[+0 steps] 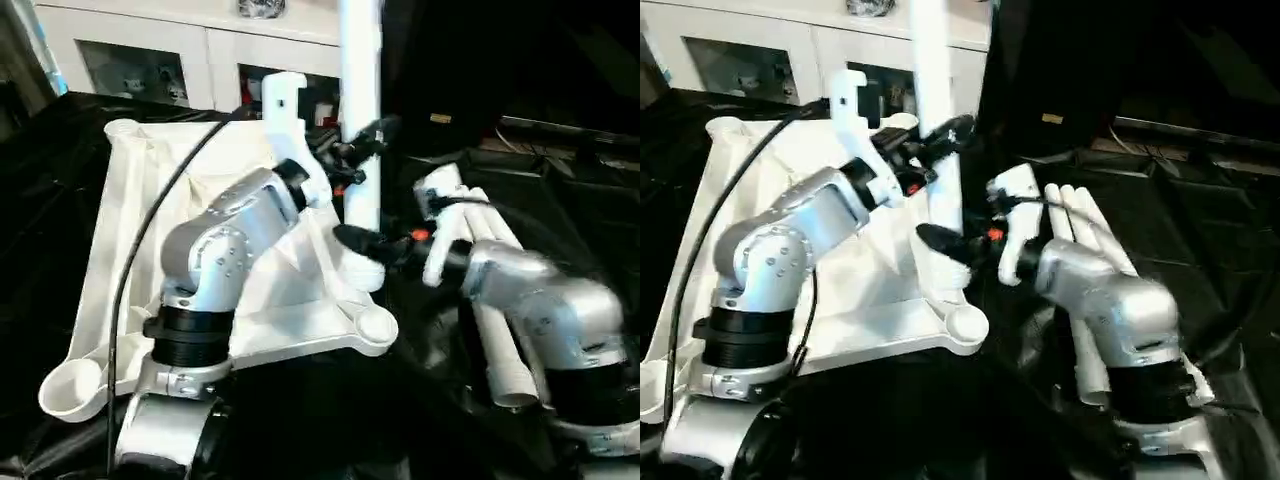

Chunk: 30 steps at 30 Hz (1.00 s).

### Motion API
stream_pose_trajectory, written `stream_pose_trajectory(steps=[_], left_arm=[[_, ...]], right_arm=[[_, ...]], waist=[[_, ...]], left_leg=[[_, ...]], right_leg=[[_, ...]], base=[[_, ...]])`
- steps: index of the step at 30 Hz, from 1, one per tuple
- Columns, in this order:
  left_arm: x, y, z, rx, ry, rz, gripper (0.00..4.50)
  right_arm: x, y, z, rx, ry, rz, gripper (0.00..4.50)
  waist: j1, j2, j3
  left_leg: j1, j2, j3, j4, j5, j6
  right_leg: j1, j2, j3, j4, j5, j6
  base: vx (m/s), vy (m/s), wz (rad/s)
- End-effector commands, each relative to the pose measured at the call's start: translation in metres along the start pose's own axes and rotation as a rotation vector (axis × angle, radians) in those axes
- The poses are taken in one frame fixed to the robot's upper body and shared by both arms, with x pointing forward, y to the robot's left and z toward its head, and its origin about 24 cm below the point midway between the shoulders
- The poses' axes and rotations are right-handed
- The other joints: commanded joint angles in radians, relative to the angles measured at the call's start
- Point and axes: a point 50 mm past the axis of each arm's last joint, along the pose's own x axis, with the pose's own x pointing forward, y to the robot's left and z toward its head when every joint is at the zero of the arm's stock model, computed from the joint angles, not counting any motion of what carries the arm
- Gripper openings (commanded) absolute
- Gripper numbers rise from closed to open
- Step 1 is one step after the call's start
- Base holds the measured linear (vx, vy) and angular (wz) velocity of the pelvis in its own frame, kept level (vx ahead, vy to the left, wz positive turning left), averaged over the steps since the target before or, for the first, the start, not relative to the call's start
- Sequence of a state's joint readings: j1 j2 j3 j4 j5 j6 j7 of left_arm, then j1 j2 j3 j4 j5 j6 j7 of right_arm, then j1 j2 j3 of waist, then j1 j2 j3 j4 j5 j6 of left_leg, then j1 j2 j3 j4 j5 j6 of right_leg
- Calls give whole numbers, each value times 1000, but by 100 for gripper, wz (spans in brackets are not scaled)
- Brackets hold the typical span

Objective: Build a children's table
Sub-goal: Pick table leg

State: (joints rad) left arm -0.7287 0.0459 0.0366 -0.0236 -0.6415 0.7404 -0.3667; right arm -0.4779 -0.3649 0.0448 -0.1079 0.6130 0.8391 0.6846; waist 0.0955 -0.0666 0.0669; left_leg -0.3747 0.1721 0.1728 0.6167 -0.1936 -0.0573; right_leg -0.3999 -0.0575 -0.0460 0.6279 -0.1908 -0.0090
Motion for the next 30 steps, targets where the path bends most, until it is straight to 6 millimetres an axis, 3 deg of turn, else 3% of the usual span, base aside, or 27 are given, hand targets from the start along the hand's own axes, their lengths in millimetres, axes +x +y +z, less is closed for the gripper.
stream_pose_trajectory(steps=[1, 3, 8, 13, 14, 17, 19, 26, 30], left_arm=[[1, -13, 5, 12, 2, -110, 184], [-9, -17, 4, 19, 47, -244, 184], [-16, -20, 6, -9, 56, -353, 184], [-25, -37, 13, -82, 21, -559, 184], [-25, -39, 14, -94, 15, -574, 184], [-25, -40, 15, -97, 11, -591, 184], [-24, -39, 15, -98, 10, -592, 184], [-25, -39, 17, -127, -5, -599, 184], [-22, -32, 16, -124, -4, -510, 184]], right_arm=[[-8, 2, 8, -12, -8, 39, 305], [-18, 7, 9, -2, 15, 131, 306], [-25, 7, 9, 13, 22, 173, 306], [-26, 14, 5, 12, 60, 243, 306], [-26, 14, 5, 13, 66, 249, 279], [-26, 15, 3, 14, 76, 260, 272], [-26, 17, 2, 21, 85, 280, 239], [-26, 19, -2, 14, 109, 281, 195], [-21, 17, -2, 7, 78, 242, 189]], waist=[[4, 8, -74], [5, 8, -72], [5, 8, -70], [8, 5, -71], [7, 6, -70], [8, 7, -70], [9, 5, -70], [12, 7, -71], [13, 8, -71]], left_leg=[[12, 51, -18, -71, -79, -4], [13, 53, -17, -72, -91, -1], [14, 52, -16, -73, -122, -14], [14, 53, -16, -72, -118, -16], [13, 53, -16, -72, -116, -15], [14, 53, -16, -72, -118, -12], [14, 52, -16, -72, -117, -13], [13, 52, -17, -71, -108, -16], [14, 53, -17, -72, -116, -19]], right_leg=[[60, -79, 47, -67, -99, -183], [58, -81, 48, -68, -112, -191], [56, -82, 47, -75, -183, -190], [57, -82, 47, -72, -192, -189], [56, -81, 47, -73, -187, -191], [54, -80, 47, -74, -189, -191], [55, -81, 47, -76, -208, -181], [55, -80, 47, -74, -187, -181], [54, -81, 47, -76, -202, -178]], base=[[0, 0, 0], [0, 0, 0], [0, 0, 0], [0, 0, 0], [0, 0, 0], [0, 0, 0], [0, 0, 0], [0, 0, 0], [0, 0, 0]])
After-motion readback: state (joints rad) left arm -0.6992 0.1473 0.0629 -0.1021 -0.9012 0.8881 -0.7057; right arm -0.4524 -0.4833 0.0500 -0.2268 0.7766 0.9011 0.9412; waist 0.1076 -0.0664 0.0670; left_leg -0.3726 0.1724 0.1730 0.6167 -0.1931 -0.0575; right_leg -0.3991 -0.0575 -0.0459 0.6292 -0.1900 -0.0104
